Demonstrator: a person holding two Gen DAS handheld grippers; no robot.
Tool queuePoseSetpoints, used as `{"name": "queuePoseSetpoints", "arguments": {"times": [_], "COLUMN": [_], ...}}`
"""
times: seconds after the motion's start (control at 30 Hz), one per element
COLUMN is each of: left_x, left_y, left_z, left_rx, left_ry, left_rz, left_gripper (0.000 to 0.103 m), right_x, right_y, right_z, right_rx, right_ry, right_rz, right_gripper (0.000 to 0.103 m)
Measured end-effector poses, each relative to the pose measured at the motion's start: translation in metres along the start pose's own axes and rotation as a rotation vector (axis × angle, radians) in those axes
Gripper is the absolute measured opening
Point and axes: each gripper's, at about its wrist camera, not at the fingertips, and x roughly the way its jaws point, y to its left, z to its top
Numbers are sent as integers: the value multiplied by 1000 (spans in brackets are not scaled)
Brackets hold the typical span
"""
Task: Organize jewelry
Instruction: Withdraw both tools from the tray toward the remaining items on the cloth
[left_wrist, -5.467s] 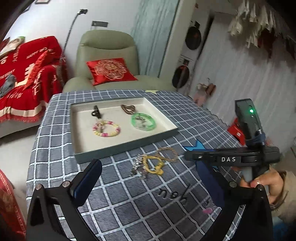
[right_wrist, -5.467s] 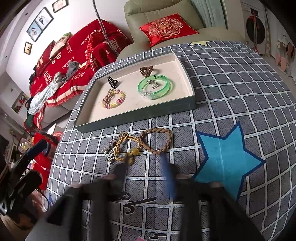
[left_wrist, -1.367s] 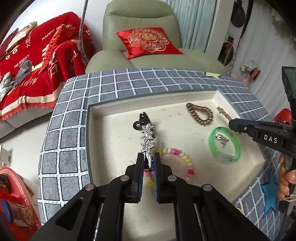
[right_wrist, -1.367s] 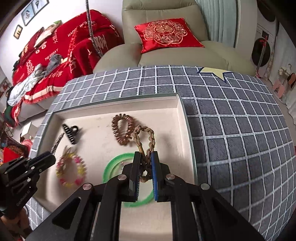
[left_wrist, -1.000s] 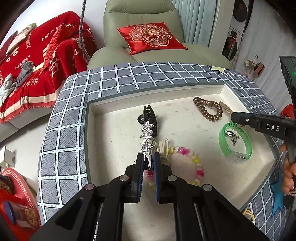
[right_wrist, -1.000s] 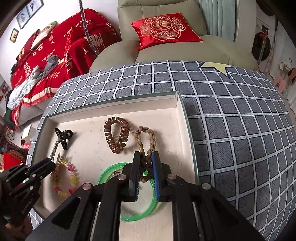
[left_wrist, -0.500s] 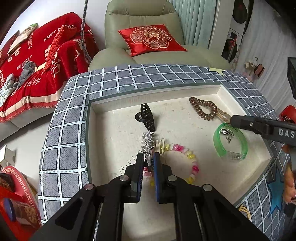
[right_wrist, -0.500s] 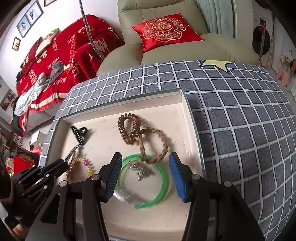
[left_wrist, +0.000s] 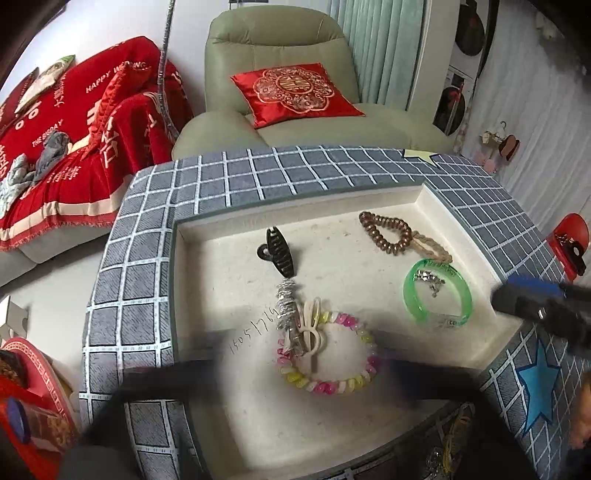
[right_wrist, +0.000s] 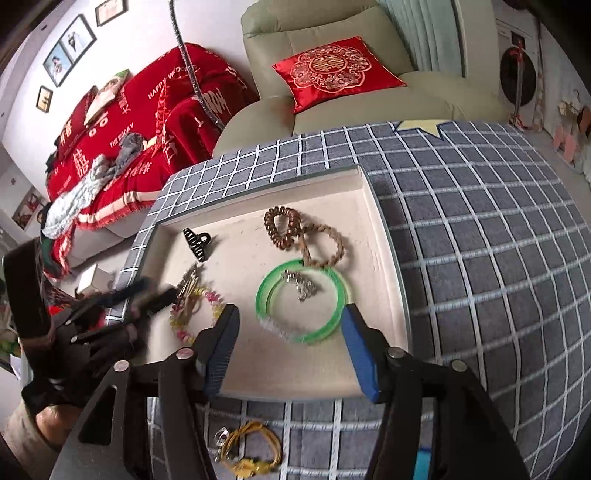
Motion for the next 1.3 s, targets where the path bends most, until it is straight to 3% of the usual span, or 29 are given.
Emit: {"name": "queuePoseSetpoints", "arguments": {"times": [0.07,0.17,0.27,0.3,0.33,0.37,0.47,0.57,0.7,0.97,1.07,1.23,1.3], "left_x": [-1,-5,-15,-18,-23,-27,-45,-59,-70,-80,-80,-77,-76], "left_y": [-2,1,0,-2,-2,-3,-9,-15,-19,-27,-25,-12,-7], "left_z": [1,1,-4,-8,-12,-17,-40,-64,-93,-132,-138,-145,-147], "left_rx": [4,-19,-12,-2,6,17,46,56,57,113,119,89,75], "left_ry": [-10,-11,-13,-8,-2,7,24,47,76,91,90,114,121], "left_rz": [-12,-38,-10,5,12,9,-17,17,-1,10,28,35,38], "left_gripper": [103,103,103,103,103,103,103,103,103,103,103,103,103], "right_x": [-5,-14,-28,-32,-37,-41,-45,-43,-36,-20,-17,-6,-3], "right_y": [-4,-7,-12,-13,-15,-16,-14,-13,-14,23,35,51,54], "right_z": [-6,-13,-23,-26,-31,-34,-44,-52,-68,-110,-119,-127,-128], "right_rx": [11,18,33,37,46,50,32,6,-4,-214,-271,-351,-371], "right_ry": [-3,-14,-50,-61,-76,-83,-52,-4,52,115,125,140,139], "right_rz": [6,9,26,33,44,52,51,5,-6,-68,-68,-89,-95], "right_gripper": [66,84,87,90,102,103,103,103,103,103,96,73,72]}}
